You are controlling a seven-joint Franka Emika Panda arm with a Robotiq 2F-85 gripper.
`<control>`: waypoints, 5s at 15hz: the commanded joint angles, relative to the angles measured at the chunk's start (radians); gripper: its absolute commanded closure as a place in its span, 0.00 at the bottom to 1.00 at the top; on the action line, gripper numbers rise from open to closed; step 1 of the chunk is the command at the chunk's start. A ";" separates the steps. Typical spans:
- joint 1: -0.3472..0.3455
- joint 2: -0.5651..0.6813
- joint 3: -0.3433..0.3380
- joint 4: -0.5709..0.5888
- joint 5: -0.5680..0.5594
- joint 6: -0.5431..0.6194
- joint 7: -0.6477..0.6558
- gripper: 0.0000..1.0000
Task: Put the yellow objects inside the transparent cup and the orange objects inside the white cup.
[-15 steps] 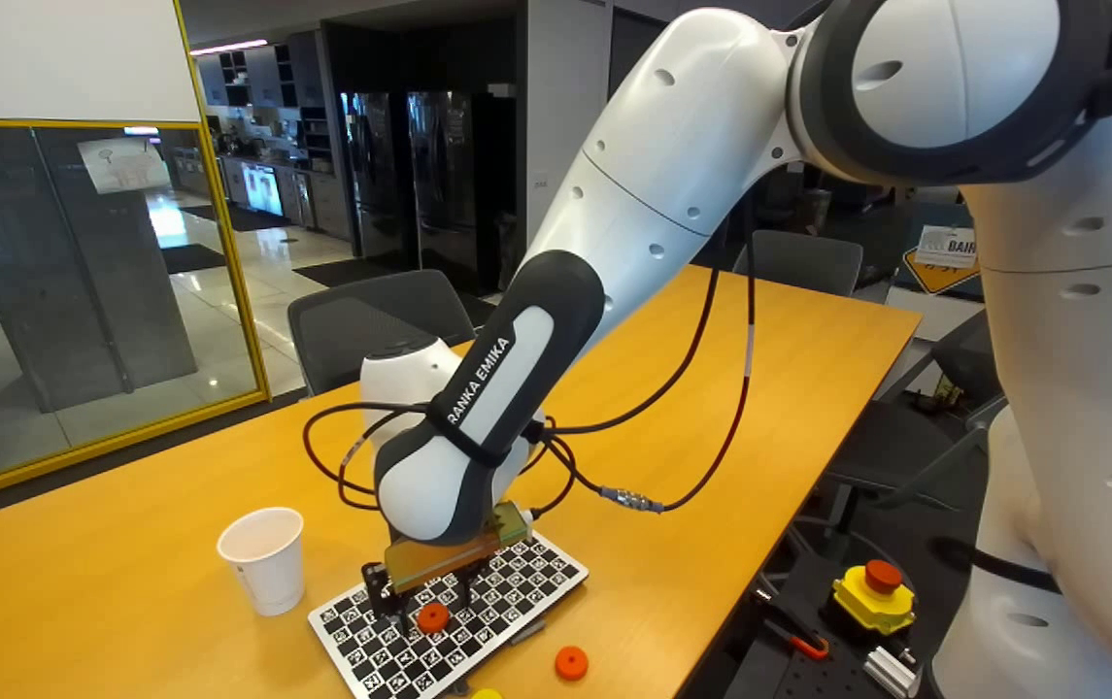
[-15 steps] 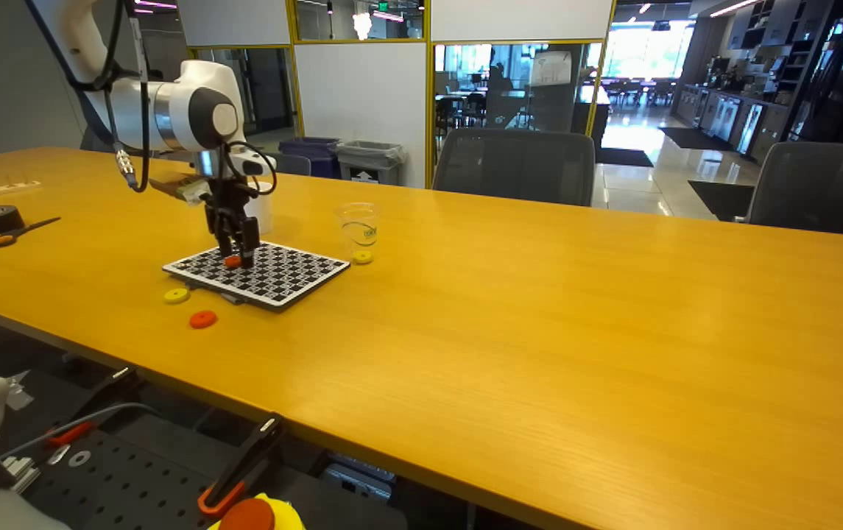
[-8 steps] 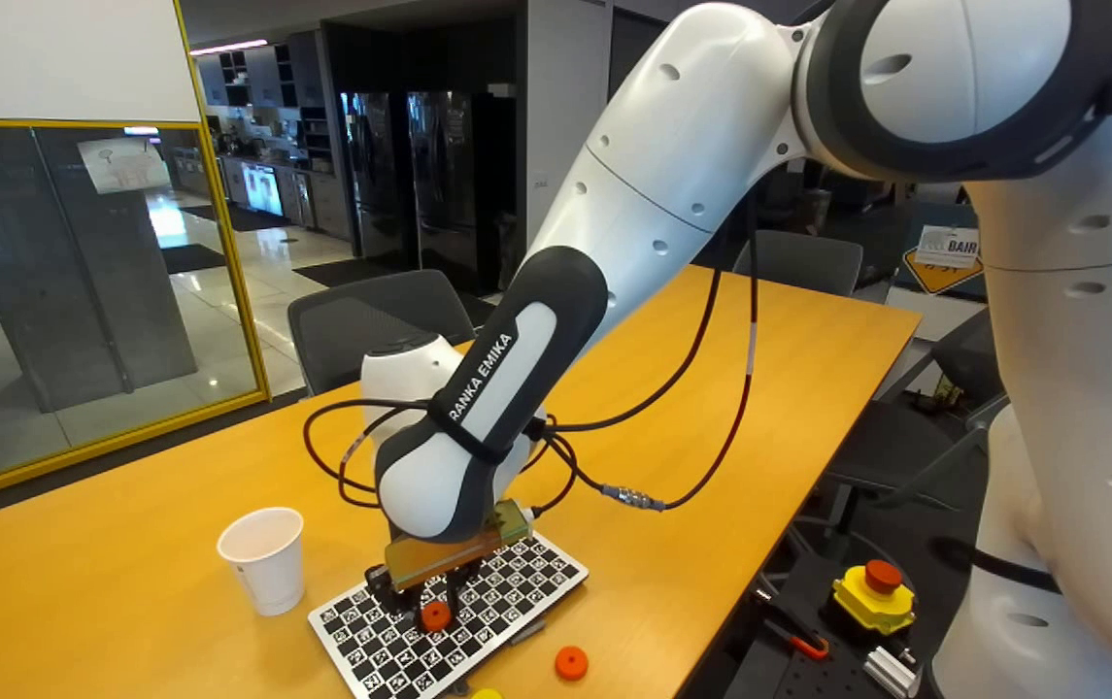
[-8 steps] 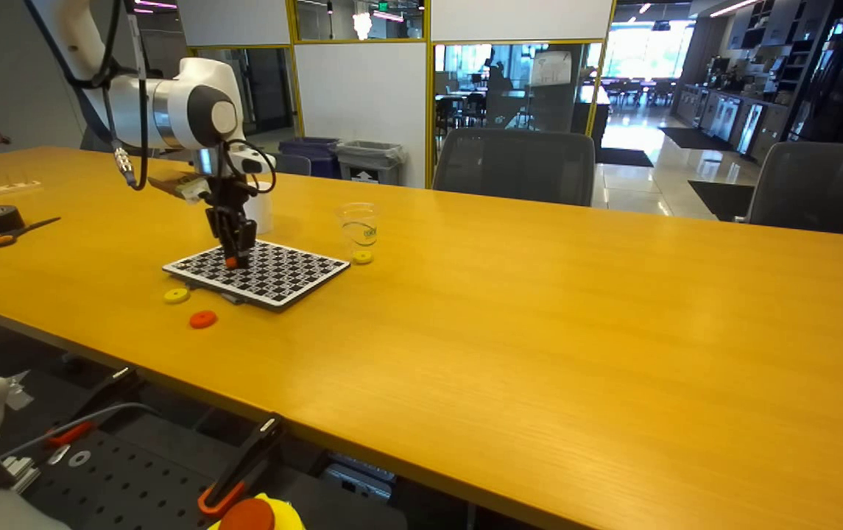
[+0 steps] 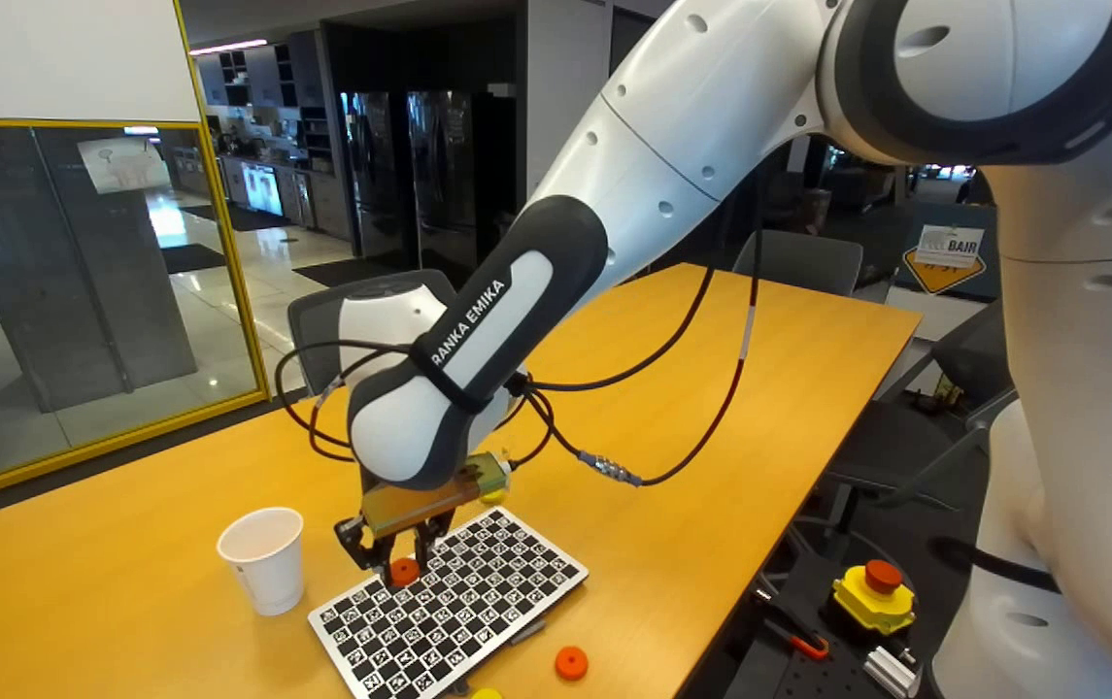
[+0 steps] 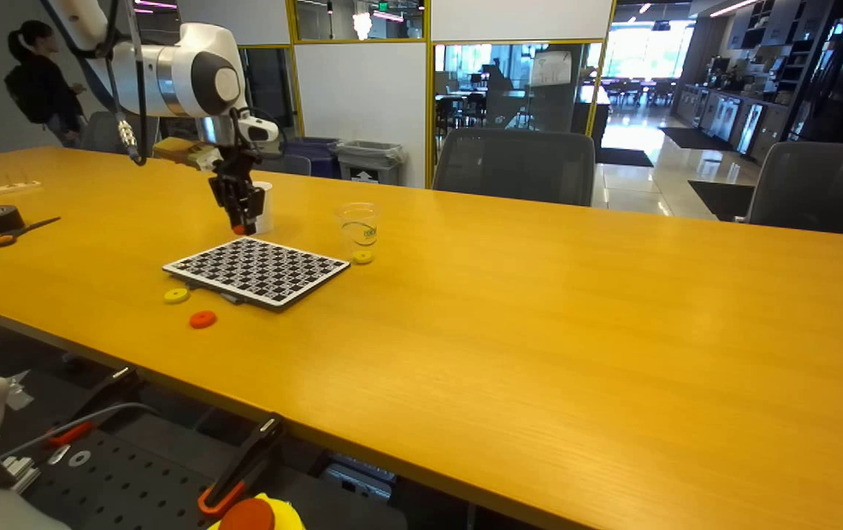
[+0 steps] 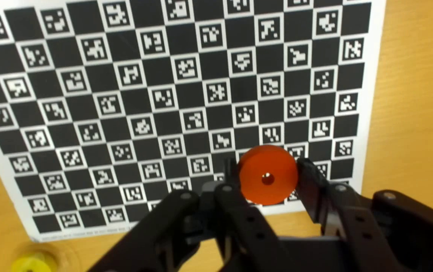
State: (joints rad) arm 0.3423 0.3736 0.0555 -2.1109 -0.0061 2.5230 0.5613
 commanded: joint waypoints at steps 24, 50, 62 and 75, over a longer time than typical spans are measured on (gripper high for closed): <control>0.002 0.398 0.067 0.826 -0.010 -0.411 -0.337 0.32; -0.005 -0.119 0.056 -0.141 0.006 -0.025 -0.041 0.00; -0.027 -0.222 0.112 -0.398 0.076 0.112 -0.067 0.00; -0.013 -0.154 0.120 -0.437 0.113 0.280 -0.066 0.00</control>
State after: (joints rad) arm 0.3323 0.2078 0.1649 -2.5408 0.1044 2.7542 0.5031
